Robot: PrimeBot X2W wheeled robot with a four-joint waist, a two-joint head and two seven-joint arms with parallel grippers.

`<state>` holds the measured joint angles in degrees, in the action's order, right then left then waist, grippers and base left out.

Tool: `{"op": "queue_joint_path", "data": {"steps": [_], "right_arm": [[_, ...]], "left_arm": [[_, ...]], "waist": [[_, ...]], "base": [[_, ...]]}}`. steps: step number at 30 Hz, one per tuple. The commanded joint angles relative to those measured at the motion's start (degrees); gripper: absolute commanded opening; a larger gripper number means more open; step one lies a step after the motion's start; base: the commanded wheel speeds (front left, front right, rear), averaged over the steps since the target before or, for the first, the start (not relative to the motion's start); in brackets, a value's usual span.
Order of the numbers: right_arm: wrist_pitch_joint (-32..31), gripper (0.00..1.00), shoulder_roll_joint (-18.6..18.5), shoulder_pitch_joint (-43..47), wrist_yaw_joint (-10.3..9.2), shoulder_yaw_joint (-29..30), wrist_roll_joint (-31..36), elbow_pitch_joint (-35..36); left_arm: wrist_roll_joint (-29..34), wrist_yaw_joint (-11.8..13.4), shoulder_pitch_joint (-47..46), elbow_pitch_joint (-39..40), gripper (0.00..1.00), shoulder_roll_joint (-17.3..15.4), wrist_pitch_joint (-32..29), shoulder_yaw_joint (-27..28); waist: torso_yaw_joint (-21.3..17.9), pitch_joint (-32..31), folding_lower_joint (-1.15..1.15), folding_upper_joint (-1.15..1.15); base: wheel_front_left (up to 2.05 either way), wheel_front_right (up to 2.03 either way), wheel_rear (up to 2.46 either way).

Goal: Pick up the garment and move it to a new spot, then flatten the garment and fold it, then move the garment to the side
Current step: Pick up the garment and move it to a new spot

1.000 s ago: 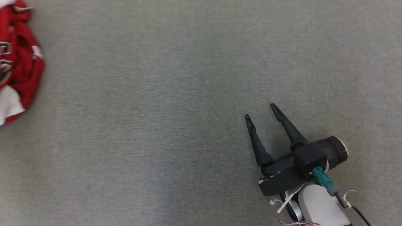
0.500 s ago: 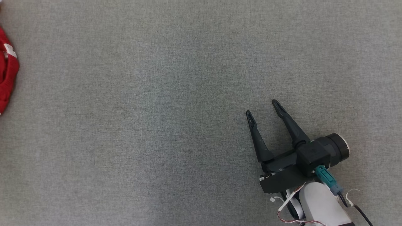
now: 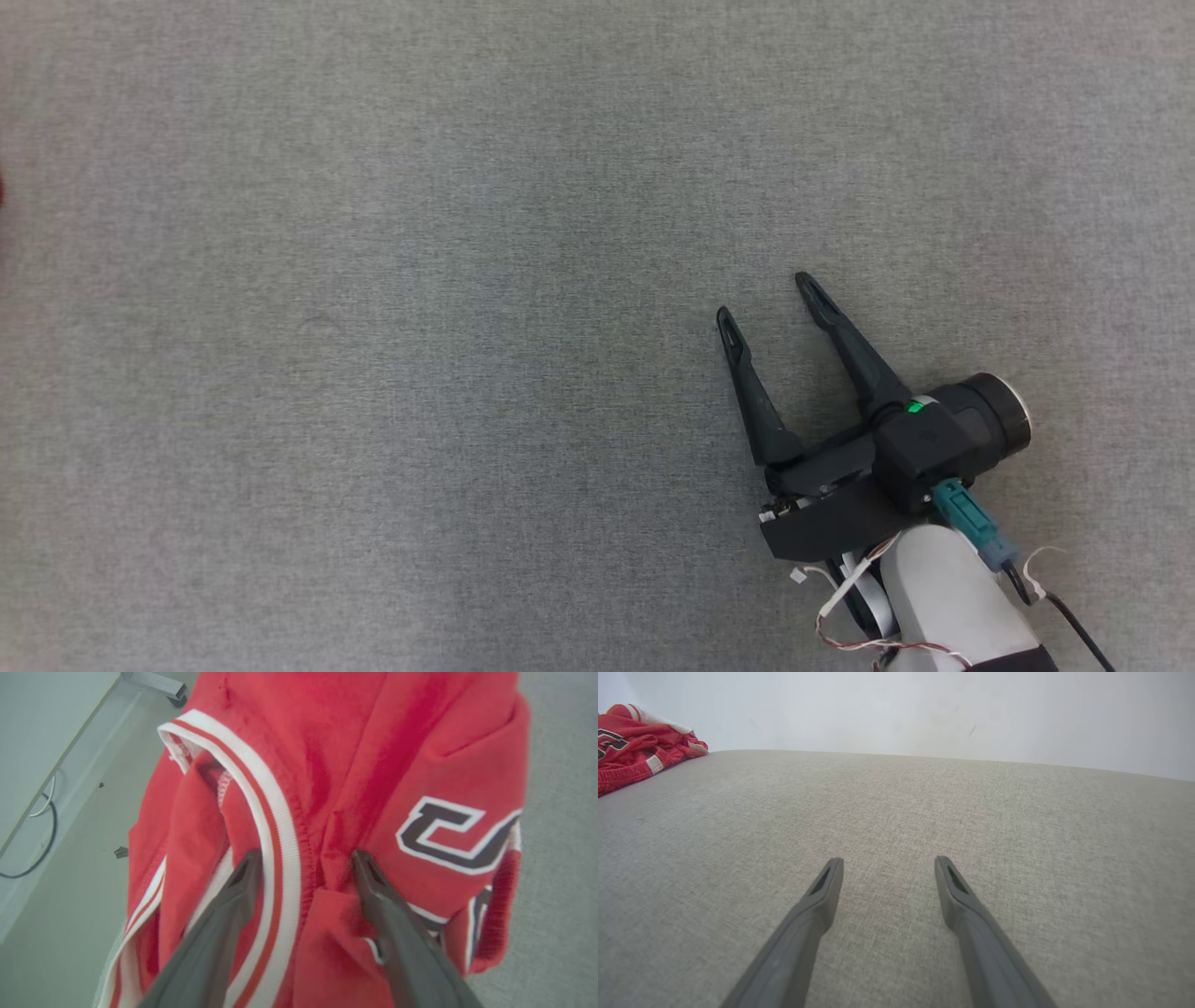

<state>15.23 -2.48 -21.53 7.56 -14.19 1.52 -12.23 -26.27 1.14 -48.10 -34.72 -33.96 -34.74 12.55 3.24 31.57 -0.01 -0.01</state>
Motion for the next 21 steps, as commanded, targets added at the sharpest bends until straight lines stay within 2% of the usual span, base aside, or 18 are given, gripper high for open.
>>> {"op": "queue_joint_path", "data": {"steps": [1, 2, 3, 4, 5, 11, 18, 21], "right_arm": [[-0.15, 1.0, -0.75, 0.0, -0.14, 0.84, 0.29, -1.68], [-0.15, 1.0, -0.79, -0.01, -0.15, 1.07, 0.32, -1.74], [-0.15, 1.0, -0.81, 0.02, -0.15, 1.21, 0.26, -1.86], [-0.15, 1.0, -0.81, 0.06, -0.15, 1.38, 0.14, -1.95], [-0.15, 1.0, -0.81, 0.08, -0.15, 1.45, 0.04, -2.03], [-0.12, 1.0, -0.62, 1.13, -0.14, 1.22, -1.43, -2.11], [-0.06, 1.0, -0.49, 3.56, -0.14, 0.93, -3.71, -3.14], [-0.06, 1.0, -0.49, 5.15, -0.14, 1.31, -4.82, -3.6]], "left_arm": [[0.62, -0.16, -0.79, -0.62, 1.0, -0.48, 0.57, -0.15], [0.84, -0.58, -1.14, -2.08, 1.0, -0.49, 1.34, -0.42], [0.77, -0.87, -1.45, -3.42, 0.82, -0.47, 1.69, -0.71], [0.62, -1.12, -1.95, -4.86, 0.32, -0.41, 2.22, -0.88], [0.73, -1.5, -2.4, -5.97, 0.0, -0.42, 2.8, -1.15], [1.27, -4.61, -6.54, -10.87, 0.0, -1.71, 8.31, -2.55], [4.15, -7.18, -14.15, -9.95, 0.0, -3.71, 14.15, -7.05], [4.53, -7.88, -17.68, -7.94, 0.0, -2.77, 15.62, -9.8]], "waist": [[-0.43, 0.26, 0.01, 0.01], [-0.53, 0.24, 0.01, 0.01], [-0.63, 0.12, 0.01, 0.01], [-0.67, -0.07, 0.01, 0.01], [-0.66, -0.36, 0.01, 0.01], [0.09, -3.93, 0.01, 0.01], [1.3, -11.77, 0.01, 0.01], [1.02, -15.76, 0.01, 0.01]], "base": [[0.0, 0.0, 0.0], [0.0, 0.0, 0.0], [0.0, 0.0, 0.0], [0.0, 0.0, 0.0], [0.0, 0.0, 0.0], [0.0, 0.0, 0.0], [0.0, 0.0, 0.0], [0.0, 0.0, 0.0]]}}
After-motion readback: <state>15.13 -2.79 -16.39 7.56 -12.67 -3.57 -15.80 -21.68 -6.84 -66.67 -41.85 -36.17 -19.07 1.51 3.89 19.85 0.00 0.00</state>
